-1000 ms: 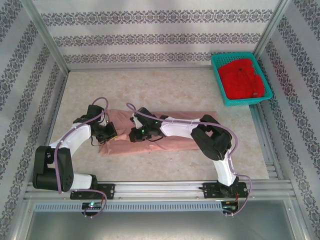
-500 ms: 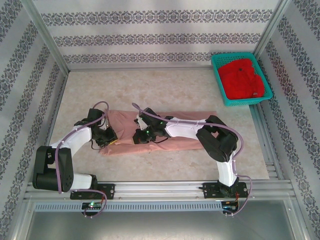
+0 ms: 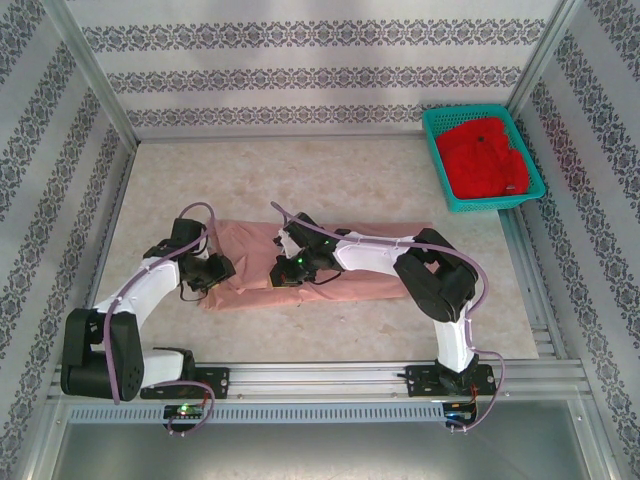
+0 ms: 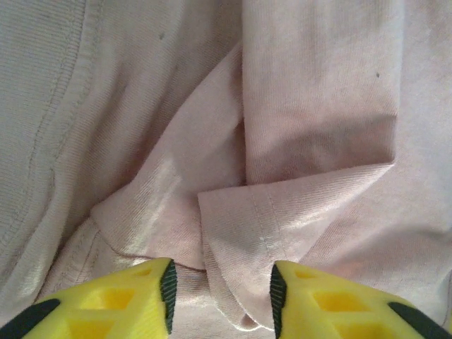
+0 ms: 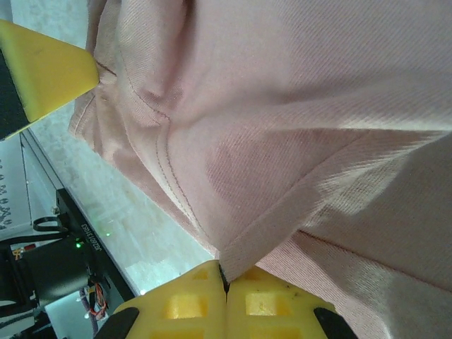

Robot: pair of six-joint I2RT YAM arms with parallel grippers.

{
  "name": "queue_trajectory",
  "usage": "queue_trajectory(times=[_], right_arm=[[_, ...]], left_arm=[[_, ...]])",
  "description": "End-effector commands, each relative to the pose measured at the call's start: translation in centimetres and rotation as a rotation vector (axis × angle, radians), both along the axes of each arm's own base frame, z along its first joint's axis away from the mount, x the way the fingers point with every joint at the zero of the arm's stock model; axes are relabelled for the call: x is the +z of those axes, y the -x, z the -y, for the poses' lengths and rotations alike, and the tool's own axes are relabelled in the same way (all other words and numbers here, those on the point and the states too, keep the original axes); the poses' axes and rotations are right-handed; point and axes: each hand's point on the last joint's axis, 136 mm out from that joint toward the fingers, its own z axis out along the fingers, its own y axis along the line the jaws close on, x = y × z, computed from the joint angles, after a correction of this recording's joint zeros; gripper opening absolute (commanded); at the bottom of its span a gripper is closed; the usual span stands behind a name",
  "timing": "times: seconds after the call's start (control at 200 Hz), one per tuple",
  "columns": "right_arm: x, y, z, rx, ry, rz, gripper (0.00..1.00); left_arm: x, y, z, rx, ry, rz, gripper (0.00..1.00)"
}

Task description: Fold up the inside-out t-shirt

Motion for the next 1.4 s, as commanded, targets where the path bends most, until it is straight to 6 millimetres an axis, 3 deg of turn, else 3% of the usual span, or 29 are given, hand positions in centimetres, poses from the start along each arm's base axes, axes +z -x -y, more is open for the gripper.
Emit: queue_trajectory(times=[0.0, 0.24, 0.335, 0.68, 0.954, 0.999, 1.059, 1.124, 1.189, 1.279, 1.399], right_arm=[[1.1, 0.0, 0.2, -0.006, -0.032, -0.018, 0.06], [0.7, 0.1, 0.2, -0.004, -0.024, -0.027, 0.05], [0.7, 0.0, 0.3, -0.005, -0.022, -0.022, 0.05], [1.0, -0.2, 0.4, -0.013, -0.020, -0.011, 0.05], [1.3, -0.5, 0.6, -0.026, -0.021, 0.001, 0.04], [1.3, -0.5, 0.7, -0.026, -0.020, 0.001, 0.04], [1.2, -0.5, 0.7, -0.026, -0.019, -0.002, 0.04], [0.9, -0.5, 0.7, -0.025, -0.015, -0.006, 0.04], [0.8, -0.5, 0.7, -0.025, -0.014, -0.008, 0.04], [0.8, -0.5, 0.7, -0.026, -0.014, -0.007, 0.04], [0.8, -0.5, 0.7, -0.027, -0.012, -0.006, 0.04]], left_arm=[[0.7, -1.4, 0.2, -0.035, -0.014, 0.061, 0.46], [0.9, -3.8, 1.6, -0.128, 0.027, 0.140, 0.56], [0.5, -4.1, 1.7, -0.134, 0.031, 0.141, 0.56], [-0.6, -2.9, 1.1, -0.100, 0.008, 0.075, 0.20], [-0.7, -1.6, 0.4, -0.066, -0.015, 0.042, 0.03], [-0.8, -1.4, 0.0, -0.056, -0.039, 0.037, 0.06], [-1.1, -1.2, -0.3, -0.049, -0.058, 0.033, 0.23], [-1.2, -1.3, 0.1, -0.057, -0.033, 0.035, 0.38], [-1.2, -1.6, 0.9, -0.066, 0.017, 0.045, 0.46], [-1.3, -1.7, 1.6, -0.082, 0.056, 0.048, 0.51], [-1.5, -1.8, 2.0, -0.092, 0.076, 0.042, 0.47]])
